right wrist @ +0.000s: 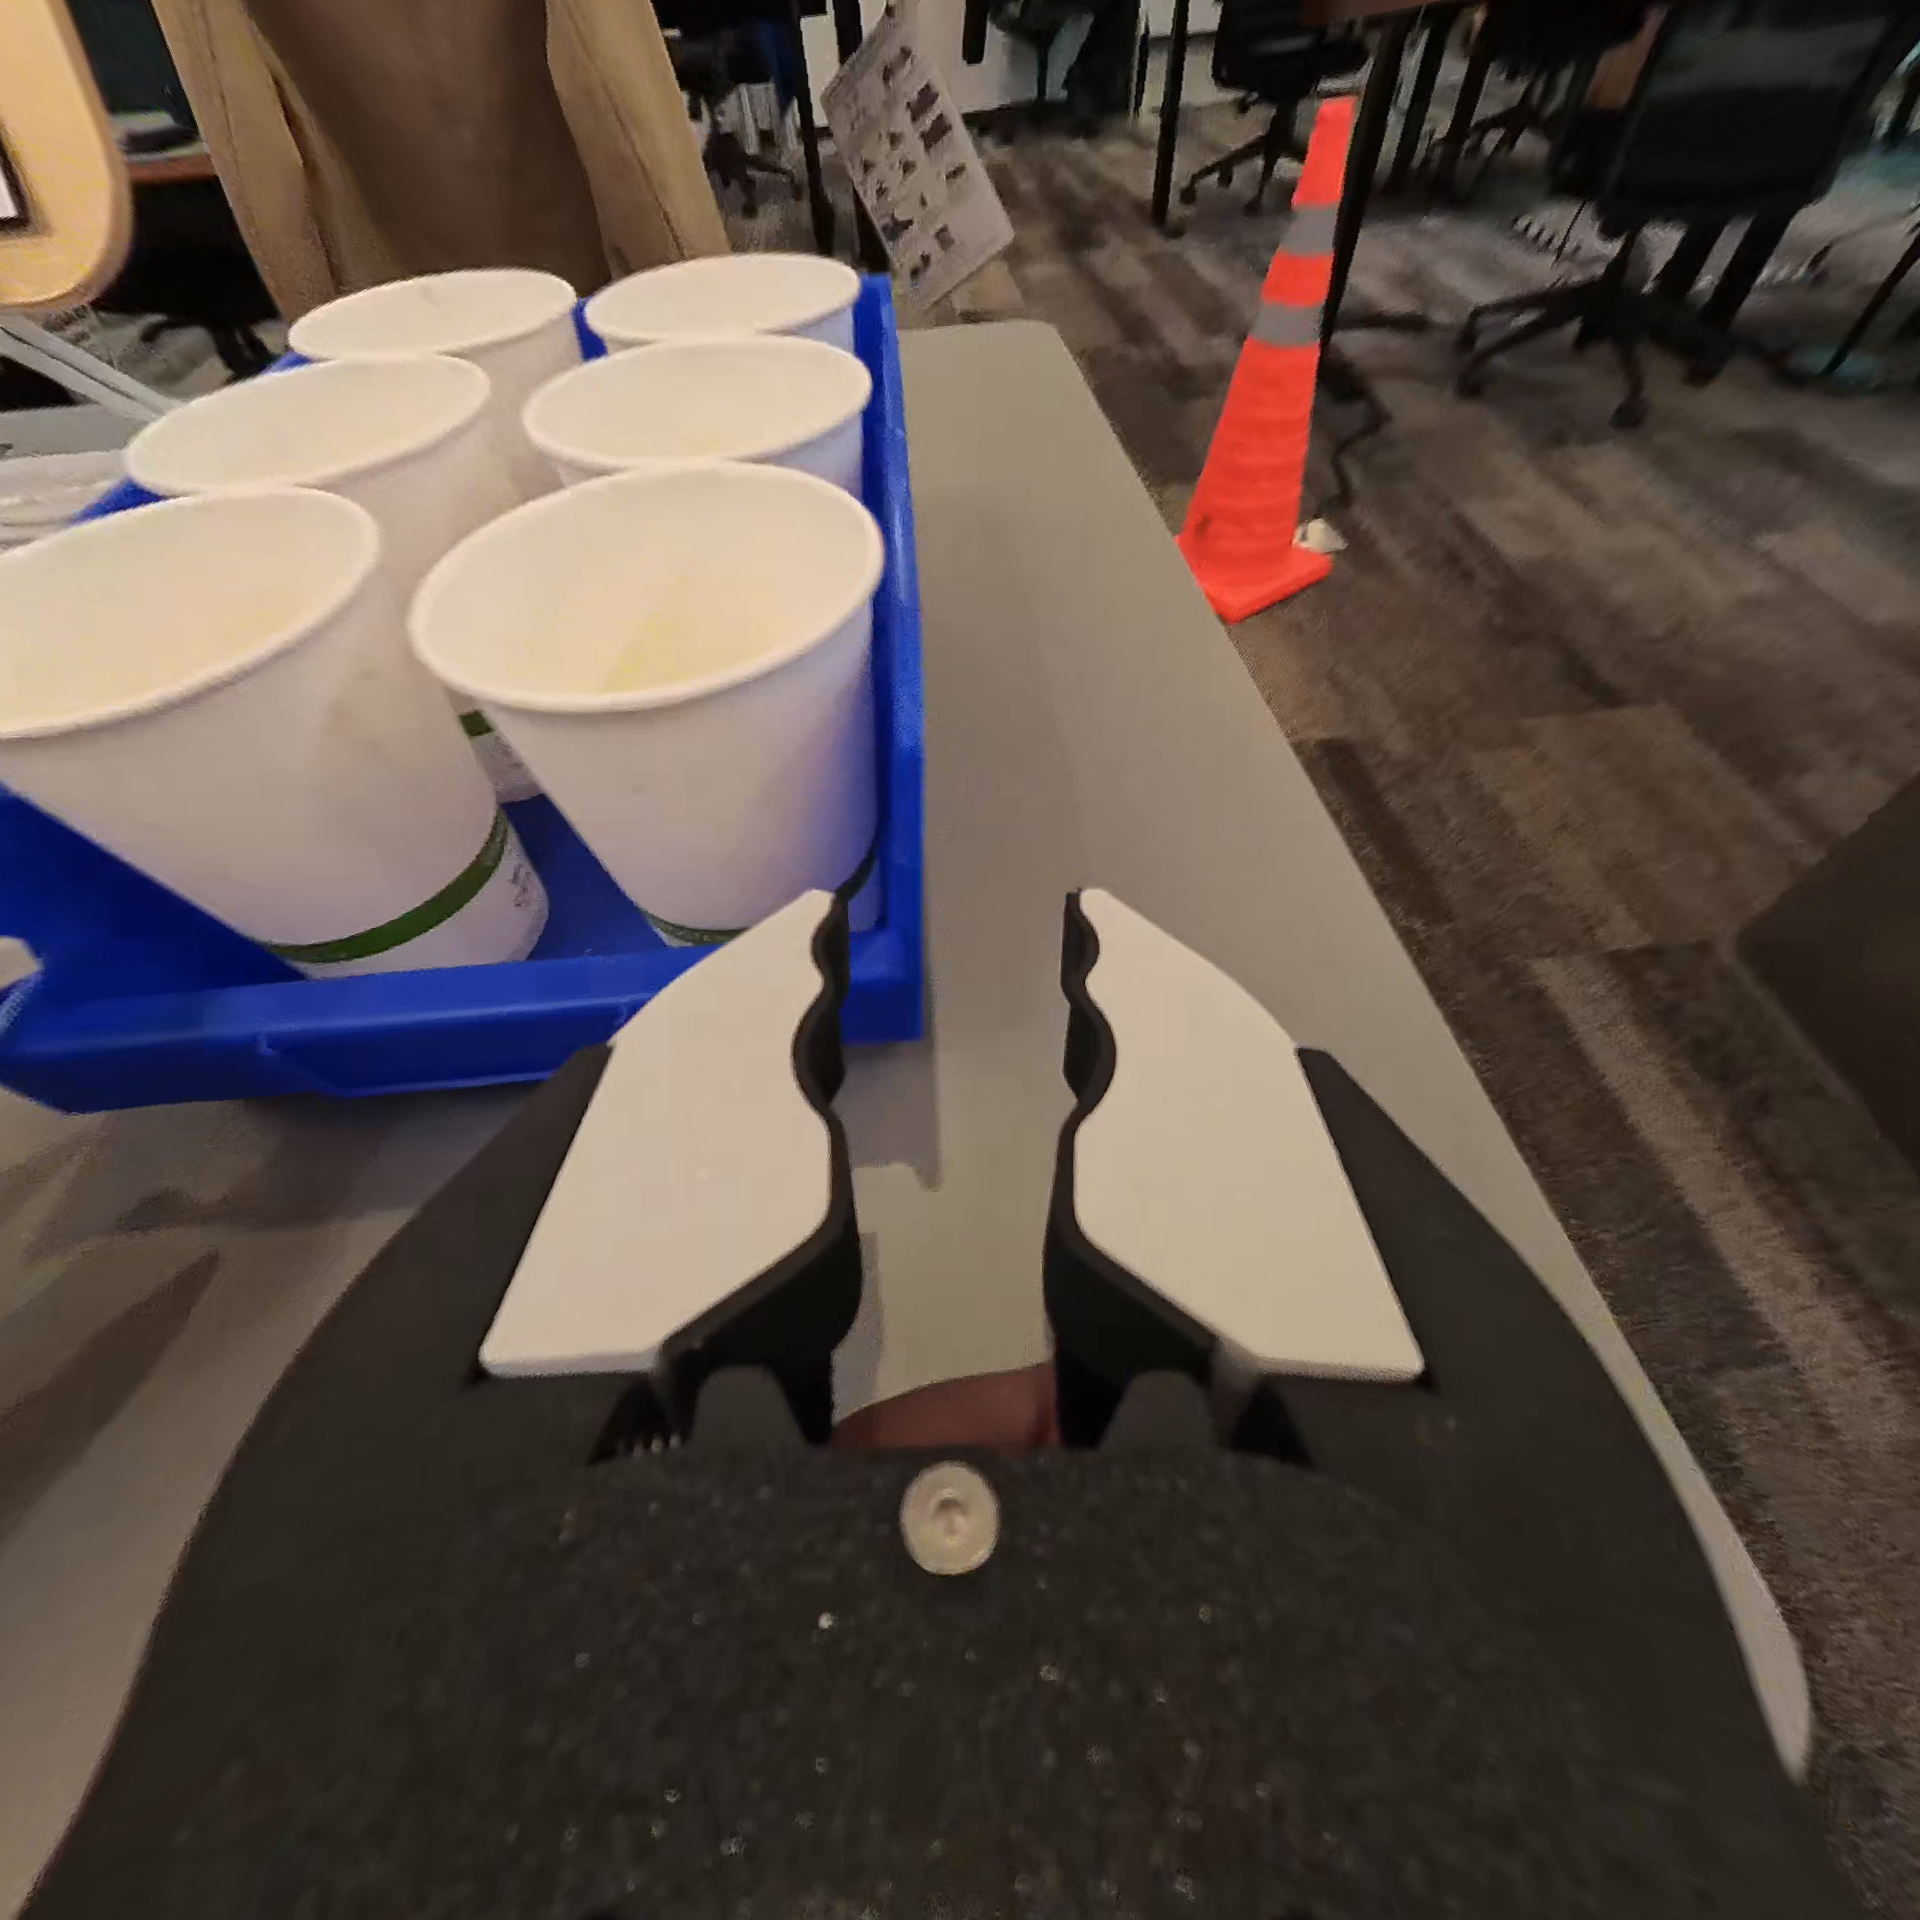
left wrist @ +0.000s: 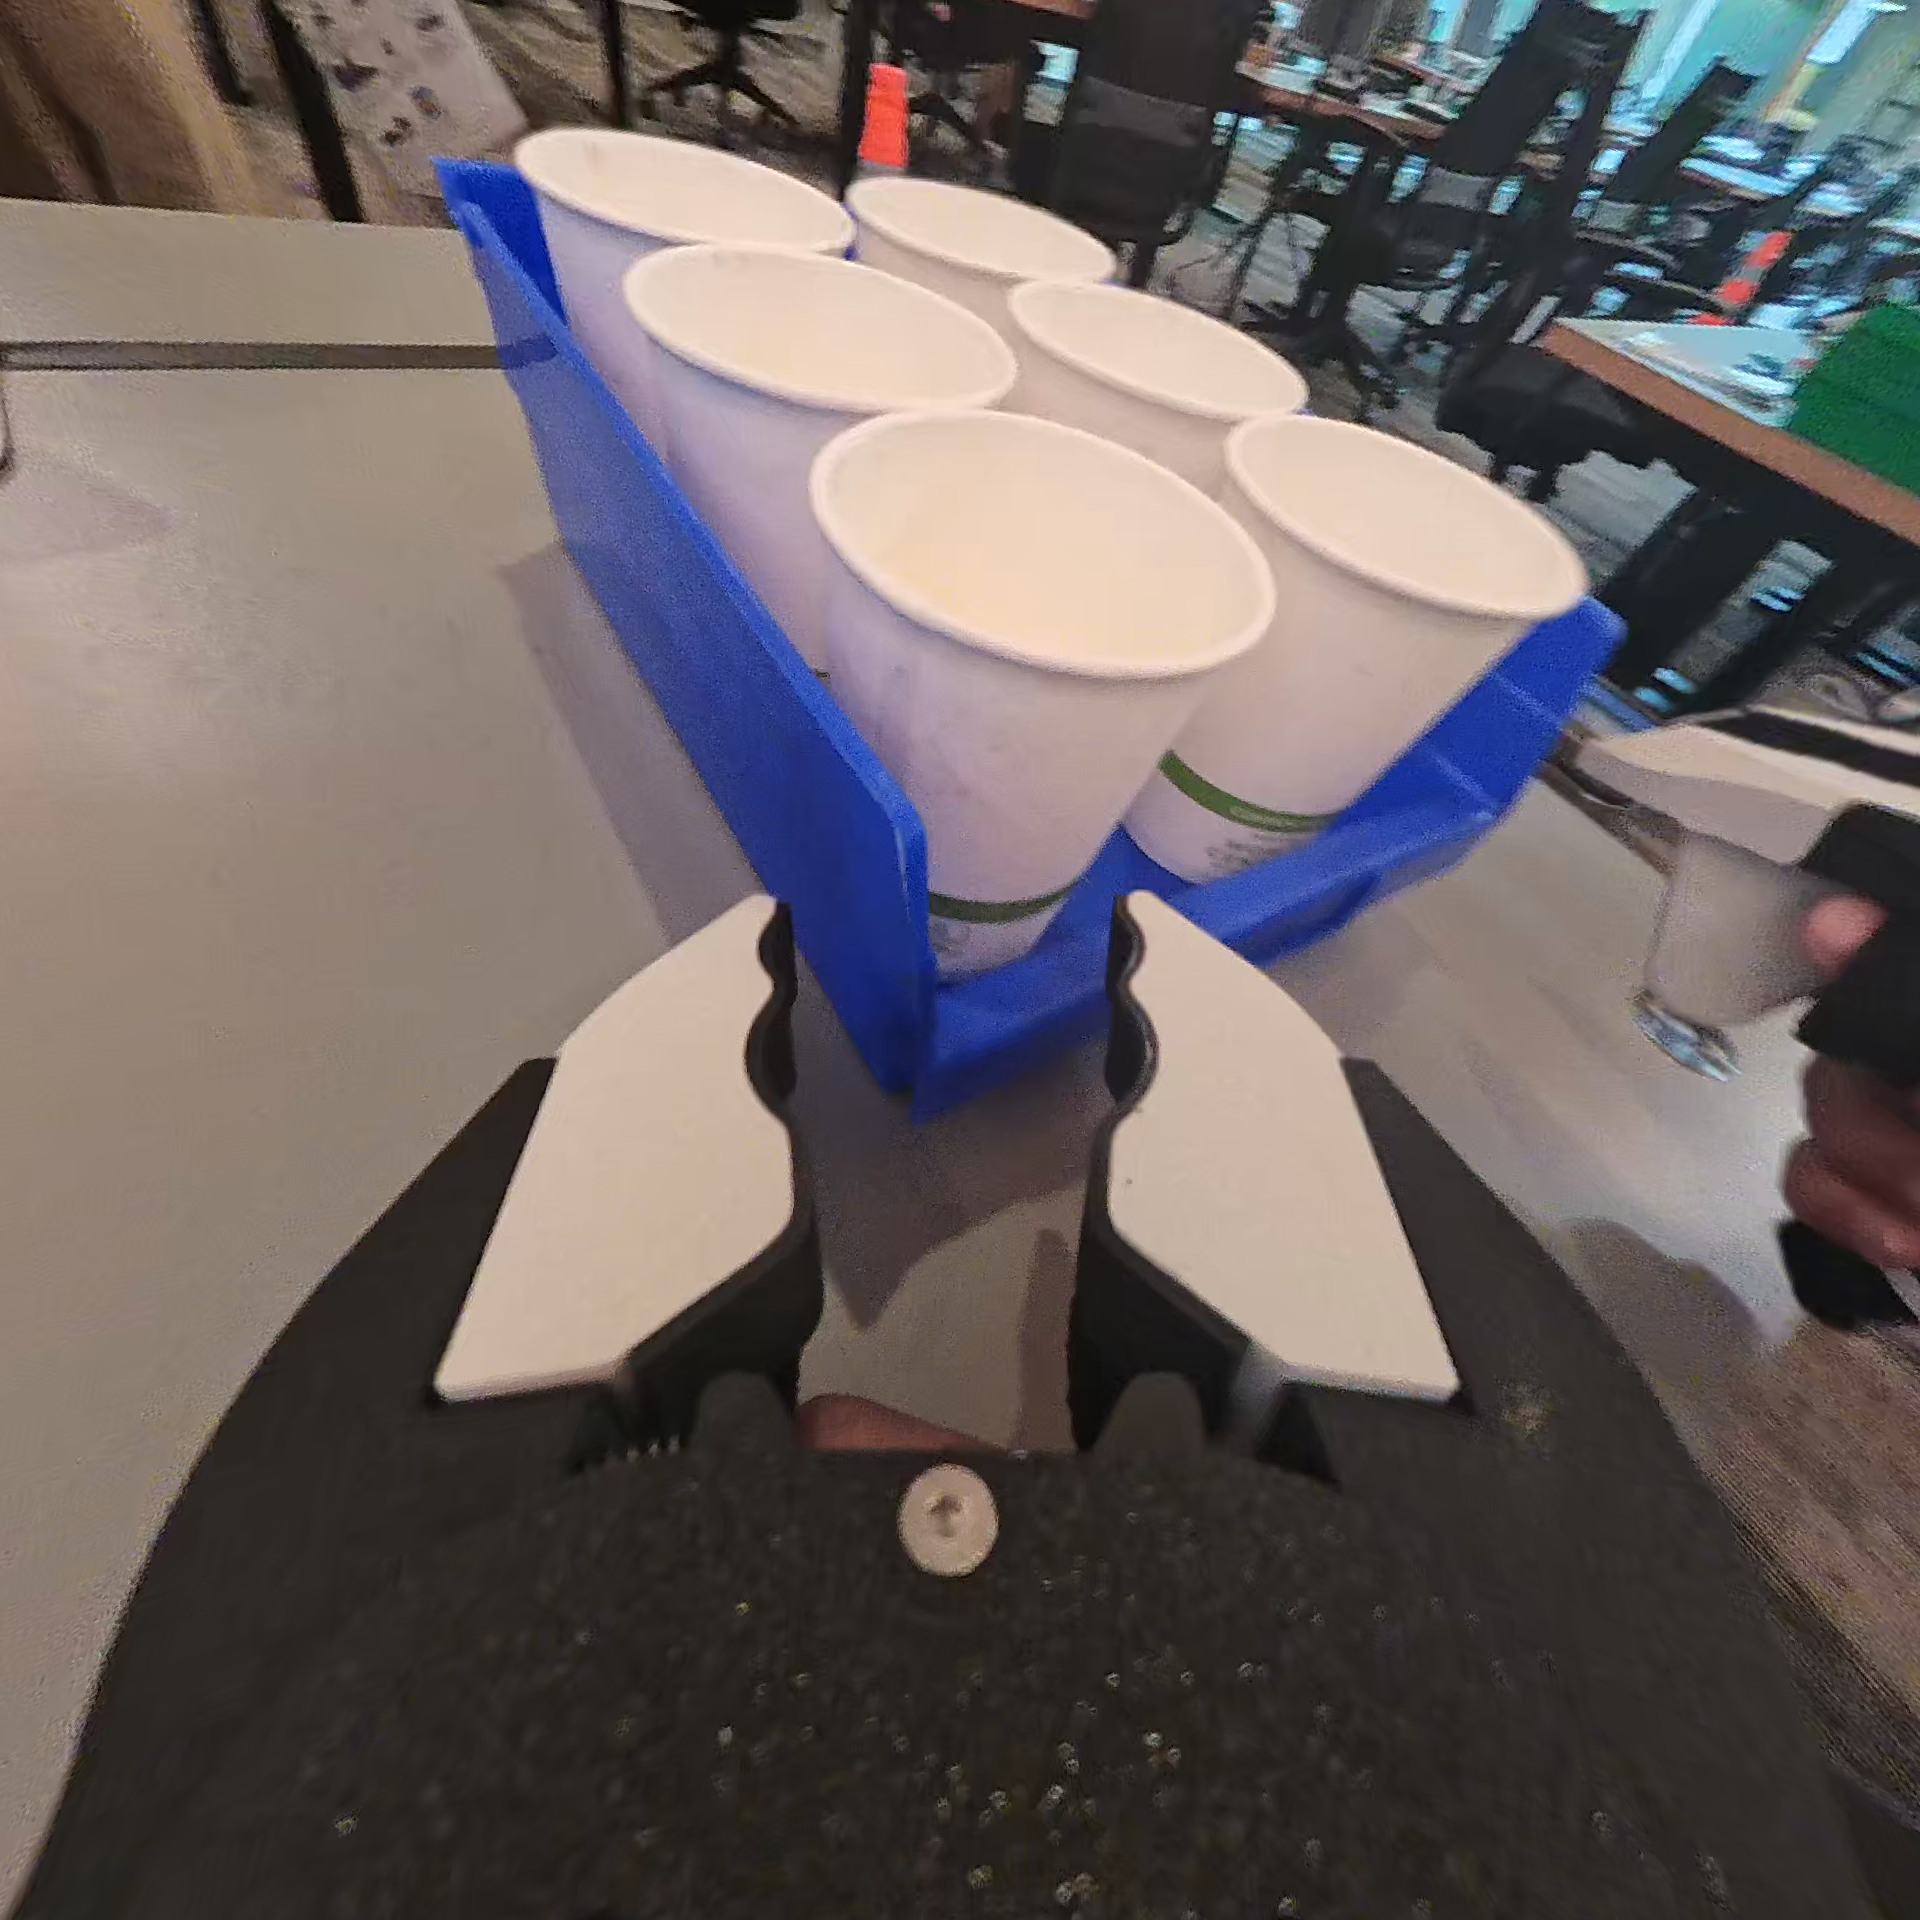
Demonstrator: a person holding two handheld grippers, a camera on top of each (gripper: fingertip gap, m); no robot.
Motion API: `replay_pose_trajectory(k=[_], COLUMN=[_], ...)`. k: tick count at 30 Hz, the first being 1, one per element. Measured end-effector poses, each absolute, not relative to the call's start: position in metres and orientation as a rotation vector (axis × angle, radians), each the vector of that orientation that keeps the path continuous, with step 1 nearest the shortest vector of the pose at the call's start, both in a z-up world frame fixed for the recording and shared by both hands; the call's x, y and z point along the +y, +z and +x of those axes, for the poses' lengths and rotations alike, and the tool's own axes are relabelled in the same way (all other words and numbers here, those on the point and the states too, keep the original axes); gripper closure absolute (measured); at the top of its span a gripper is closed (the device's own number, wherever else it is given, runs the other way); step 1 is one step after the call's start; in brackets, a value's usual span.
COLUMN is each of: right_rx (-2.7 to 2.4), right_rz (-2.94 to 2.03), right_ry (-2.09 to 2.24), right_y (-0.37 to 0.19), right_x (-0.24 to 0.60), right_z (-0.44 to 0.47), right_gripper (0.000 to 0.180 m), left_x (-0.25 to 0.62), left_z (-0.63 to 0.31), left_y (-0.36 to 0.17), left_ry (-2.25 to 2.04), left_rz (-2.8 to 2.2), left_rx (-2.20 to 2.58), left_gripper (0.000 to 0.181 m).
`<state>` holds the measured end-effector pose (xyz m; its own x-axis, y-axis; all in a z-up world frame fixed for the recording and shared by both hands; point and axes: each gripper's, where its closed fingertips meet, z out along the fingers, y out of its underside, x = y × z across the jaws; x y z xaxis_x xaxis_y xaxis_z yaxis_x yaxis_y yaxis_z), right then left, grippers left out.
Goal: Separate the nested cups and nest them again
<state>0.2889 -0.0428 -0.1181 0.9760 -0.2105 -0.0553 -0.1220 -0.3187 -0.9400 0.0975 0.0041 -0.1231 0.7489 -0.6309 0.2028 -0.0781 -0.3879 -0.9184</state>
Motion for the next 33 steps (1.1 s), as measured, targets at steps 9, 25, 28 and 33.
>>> replay_pose_trajectory(k=[9, 25, 28, 33], right_rx=[0.273, 0.345, 0.264, 0.112], right_rz=[-1.867, -1.814, -1.807, -1.822], right_ry=[0.017, 0.120, 0.163, 0.265], right_y=[-0.126, -0.116, -0.109, -0.104], right_x=[0.000, -0.002, 0.008, 0.029], right_z=[0.292, 0.162, 0.104, 0.009], right_gripper=[0.145, 0.177, 0.177, 0.177], left_x=[0.044, 0.036, 0.032, 0.027], left_z=[0.093, -0.021, -0.080, -0.178], left_y=[-0.132, -0.113, -0.108, -0.103], left_ry=[-0.337, -0.228, -0.169, -0.081], left_rz=[-1.918, -1.907, -1.895, -1.900], left_rx=[0.465, 0.293, 0.221, 0.088], left_gripper=[0.173, 0.179, 0.178, 0.179])
